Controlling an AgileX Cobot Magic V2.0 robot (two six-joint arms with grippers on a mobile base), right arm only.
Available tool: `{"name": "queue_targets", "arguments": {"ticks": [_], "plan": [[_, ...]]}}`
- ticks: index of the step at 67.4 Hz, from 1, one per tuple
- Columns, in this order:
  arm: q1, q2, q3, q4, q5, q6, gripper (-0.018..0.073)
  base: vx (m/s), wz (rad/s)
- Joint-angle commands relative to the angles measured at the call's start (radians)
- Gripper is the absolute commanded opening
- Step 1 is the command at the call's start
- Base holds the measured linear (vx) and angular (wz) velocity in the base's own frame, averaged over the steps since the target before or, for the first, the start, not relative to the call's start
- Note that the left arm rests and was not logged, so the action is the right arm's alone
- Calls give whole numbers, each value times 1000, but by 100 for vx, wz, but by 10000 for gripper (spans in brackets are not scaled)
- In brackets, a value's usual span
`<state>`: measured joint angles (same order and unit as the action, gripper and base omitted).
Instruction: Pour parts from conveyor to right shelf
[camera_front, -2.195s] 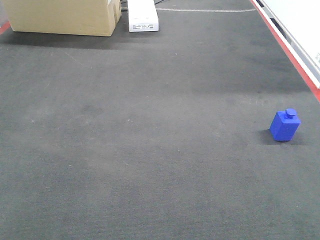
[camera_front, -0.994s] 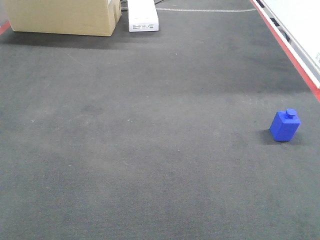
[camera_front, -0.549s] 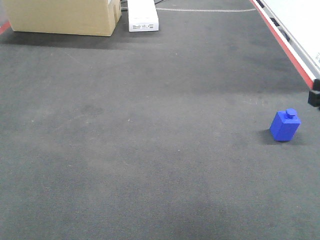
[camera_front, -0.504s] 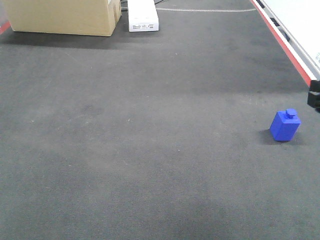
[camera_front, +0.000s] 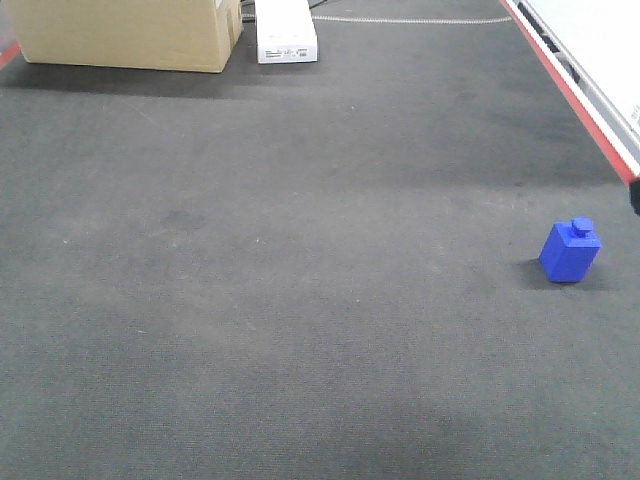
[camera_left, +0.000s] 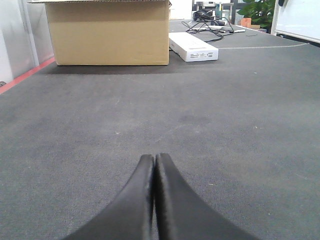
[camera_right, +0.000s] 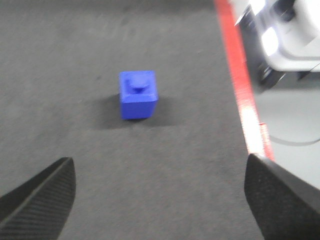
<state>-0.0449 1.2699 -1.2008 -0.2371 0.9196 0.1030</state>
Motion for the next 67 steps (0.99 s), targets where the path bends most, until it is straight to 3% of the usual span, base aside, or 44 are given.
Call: {"name": "queue_targets", "arguments": {"ticks": [1,10,23,33,43,67], "plan": [[-6,63,-132,63,54,-70,634,0,0],[-7,187,-263,124,153,-140,630,0,0],[-11,342,-406,112,239,-153,624,0,0],[-87,443,-506,216,306,-216,620,0,0],[-148,522,-584,274,336,-286,614,0,0],[-145,682,-740,316,368,-338,611,0,0]]}}
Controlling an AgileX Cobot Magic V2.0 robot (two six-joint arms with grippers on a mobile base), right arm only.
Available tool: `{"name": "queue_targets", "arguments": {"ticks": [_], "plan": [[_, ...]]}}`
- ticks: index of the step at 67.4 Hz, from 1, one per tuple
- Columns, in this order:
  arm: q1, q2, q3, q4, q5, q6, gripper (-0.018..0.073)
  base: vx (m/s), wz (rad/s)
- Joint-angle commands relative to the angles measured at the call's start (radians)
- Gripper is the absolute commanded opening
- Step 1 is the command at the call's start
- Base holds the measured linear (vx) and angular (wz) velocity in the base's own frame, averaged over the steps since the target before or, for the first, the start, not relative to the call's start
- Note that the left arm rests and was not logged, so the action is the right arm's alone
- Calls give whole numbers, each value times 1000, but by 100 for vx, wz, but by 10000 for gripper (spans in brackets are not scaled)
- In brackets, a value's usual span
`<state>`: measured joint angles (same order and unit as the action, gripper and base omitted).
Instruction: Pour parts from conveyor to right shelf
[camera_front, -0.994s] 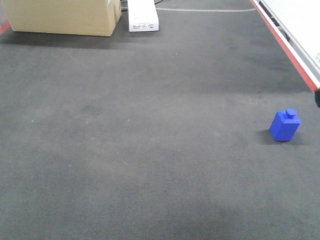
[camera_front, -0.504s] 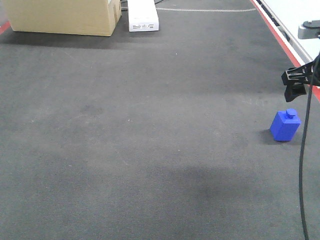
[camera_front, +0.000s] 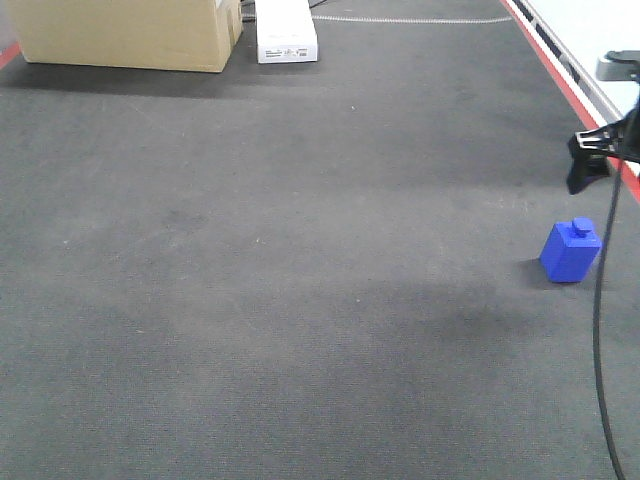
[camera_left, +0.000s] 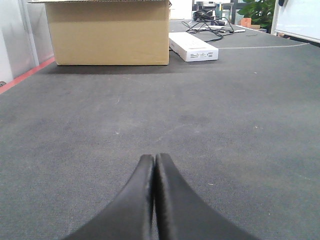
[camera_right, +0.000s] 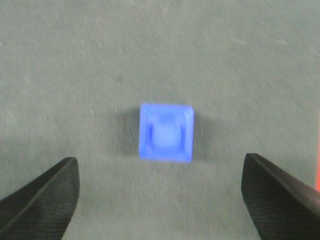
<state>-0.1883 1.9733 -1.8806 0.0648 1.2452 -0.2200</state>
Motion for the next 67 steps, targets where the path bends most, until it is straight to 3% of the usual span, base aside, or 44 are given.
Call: {"name": "queue_targets", "arguments": {"ticks": [1,67], "plan": [[-2,-16,-68,14,42,-17,611,0,0],[-2,226,-110,-7,-12,-36,594,0,0]]}}
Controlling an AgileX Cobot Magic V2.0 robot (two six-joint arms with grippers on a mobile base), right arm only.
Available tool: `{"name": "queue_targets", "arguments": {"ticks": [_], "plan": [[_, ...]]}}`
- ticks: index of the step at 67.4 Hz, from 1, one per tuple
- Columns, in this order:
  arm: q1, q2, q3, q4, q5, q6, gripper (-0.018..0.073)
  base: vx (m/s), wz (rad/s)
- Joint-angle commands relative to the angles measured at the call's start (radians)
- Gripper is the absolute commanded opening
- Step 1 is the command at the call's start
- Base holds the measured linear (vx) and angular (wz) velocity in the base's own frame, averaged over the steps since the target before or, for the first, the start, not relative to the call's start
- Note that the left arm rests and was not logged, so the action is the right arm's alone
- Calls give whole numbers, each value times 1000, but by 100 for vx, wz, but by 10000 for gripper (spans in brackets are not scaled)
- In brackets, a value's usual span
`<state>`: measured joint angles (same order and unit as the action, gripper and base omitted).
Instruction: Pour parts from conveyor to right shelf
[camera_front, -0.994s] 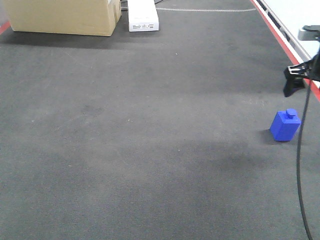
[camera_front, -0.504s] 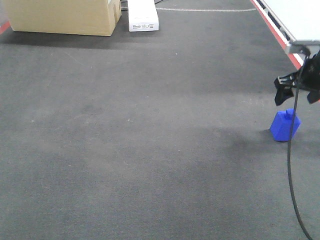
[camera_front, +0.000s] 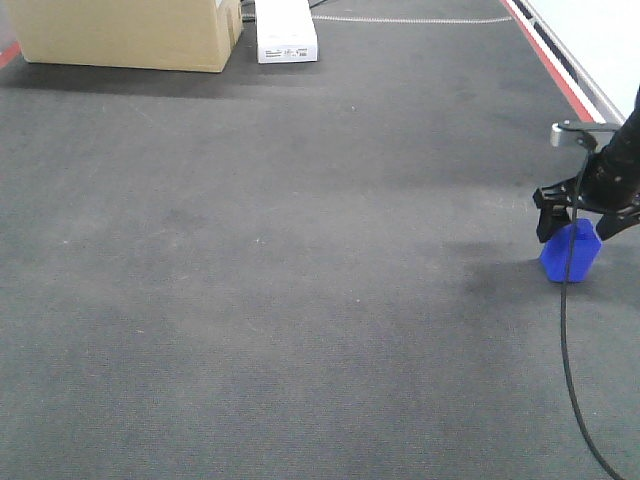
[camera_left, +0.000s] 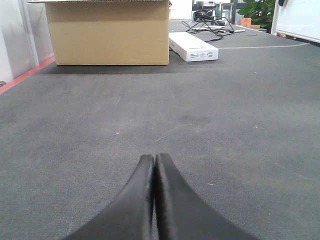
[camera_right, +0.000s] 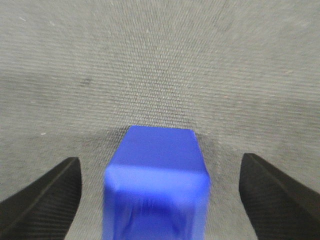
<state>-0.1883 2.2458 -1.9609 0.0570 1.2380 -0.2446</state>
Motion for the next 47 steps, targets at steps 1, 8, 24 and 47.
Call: {"name": "queue_targets", "arguments": {"ticks": [1,8,24,47], "plan": [[-2,-43,-30,0,-6,-11,594,0,0],[-2,-20,-30,-1,-10,-6,594,0,0],[-2,-2,-30,-10,-42,33,421,0,0],[-2,-14,-30,-21,-28,46,-11,0,0]]}}
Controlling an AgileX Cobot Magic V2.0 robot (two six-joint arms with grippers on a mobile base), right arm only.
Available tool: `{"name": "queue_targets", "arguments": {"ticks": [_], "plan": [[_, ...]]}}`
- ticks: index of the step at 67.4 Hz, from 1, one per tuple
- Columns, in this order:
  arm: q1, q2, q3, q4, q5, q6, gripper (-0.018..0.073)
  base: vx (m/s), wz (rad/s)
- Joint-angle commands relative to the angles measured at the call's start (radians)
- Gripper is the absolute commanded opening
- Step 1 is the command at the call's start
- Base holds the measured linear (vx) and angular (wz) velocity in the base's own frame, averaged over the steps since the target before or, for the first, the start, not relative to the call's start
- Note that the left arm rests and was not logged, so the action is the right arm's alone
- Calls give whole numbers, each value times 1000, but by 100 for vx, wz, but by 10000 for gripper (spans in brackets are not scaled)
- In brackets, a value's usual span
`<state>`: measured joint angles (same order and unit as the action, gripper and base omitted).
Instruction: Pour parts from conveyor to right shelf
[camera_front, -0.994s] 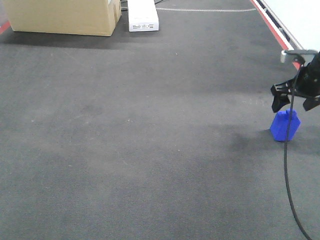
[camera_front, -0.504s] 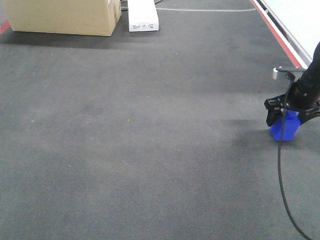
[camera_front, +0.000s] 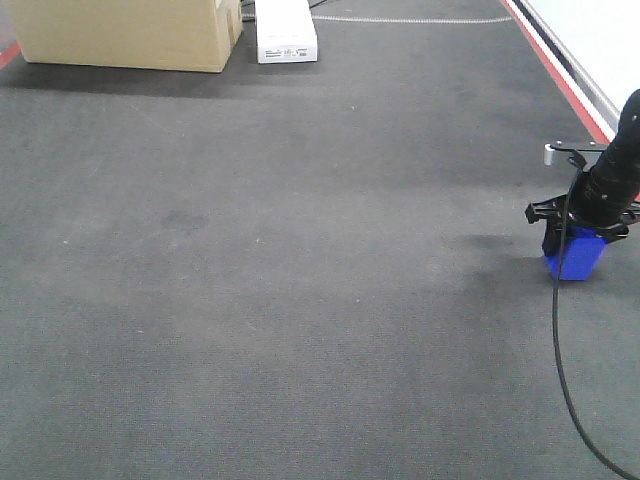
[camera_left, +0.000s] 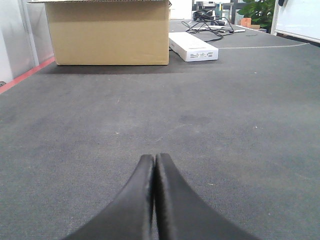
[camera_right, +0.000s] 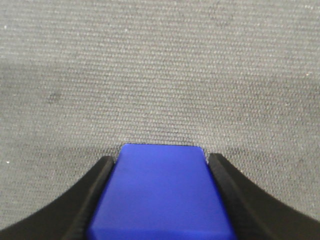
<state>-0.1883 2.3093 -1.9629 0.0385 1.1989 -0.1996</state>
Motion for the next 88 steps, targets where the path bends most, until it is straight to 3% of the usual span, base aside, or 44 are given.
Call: {"name": "queue_targets", "arguments": {"ticks": [1,20,29,43,71,88], "plan": [[-2,-79,-28,-2,15,1,-10,0,0],[-3,-206,-28,28,37,-1,-6,0,0],[-3,-326,56,64,-8,-30,-6,0,0],[-3,-579,345,82,-144,-82,-6,0,0],[-2,-1233,955,132,-577,-85,-6,0,0],[-2,-1584,1229,131,-623,-85,-6,0,0]]}}
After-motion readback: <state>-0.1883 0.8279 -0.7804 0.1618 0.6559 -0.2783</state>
